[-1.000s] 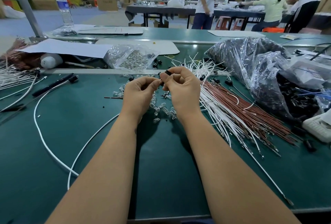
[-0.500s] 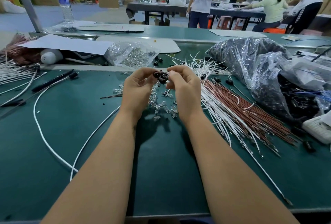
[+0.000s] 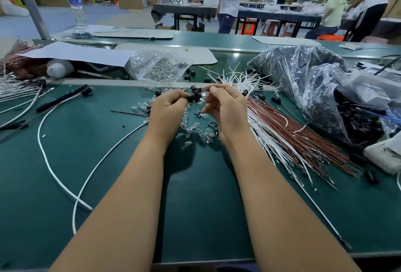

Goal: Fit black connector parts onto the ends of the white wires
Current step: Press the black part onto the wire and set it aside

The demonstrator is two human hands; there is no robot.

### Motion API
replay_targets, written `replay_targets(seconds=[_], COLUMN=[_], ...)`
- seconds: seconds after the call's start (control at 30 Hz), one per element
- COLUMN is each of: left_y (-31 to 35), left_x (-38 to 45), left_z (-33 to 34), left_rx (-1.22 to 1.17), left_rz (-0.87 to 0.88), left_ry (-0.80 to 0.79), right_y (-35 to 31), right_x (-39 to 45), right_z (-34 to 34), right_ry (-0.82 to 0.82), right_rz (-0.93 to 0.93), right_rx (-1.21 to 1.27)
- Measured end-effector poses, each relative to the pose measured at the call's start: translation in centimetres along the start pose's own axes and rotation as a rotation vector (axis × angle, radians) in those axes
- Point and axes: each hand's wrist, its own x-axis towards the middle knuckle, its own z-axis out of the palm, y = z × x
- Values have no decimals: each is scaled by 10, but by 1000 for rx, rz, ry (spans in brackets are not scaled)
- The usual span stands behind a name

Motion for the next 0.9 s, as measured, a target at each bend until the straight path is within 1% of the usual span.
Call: replay_targets(seconds=[0.1, 0.33, 0.6, 0.73, 0.9], left_y=[-1, 0, -1, -5, -8], left_x=[-1, -2, -1, 1, 3], left_z=[0, -1, -2, -2, -3], left_rx=[45, 69, 106, 124, 133], left_rz=[-8, 17, 31, 55, 132], left_ry=[-6, -7, -22, -20, -18], right_y=[2, 2, 2, 4, 5], right_x=[0, 1, -1, -1, 2], right_z=[1, -1, -3, -3, -3], right_ry=[-7, 5, -25, -4, 18], right_rz=[4, -2, -116, -112, -85], right_rx=[-54, -137, -340, -329, -279])
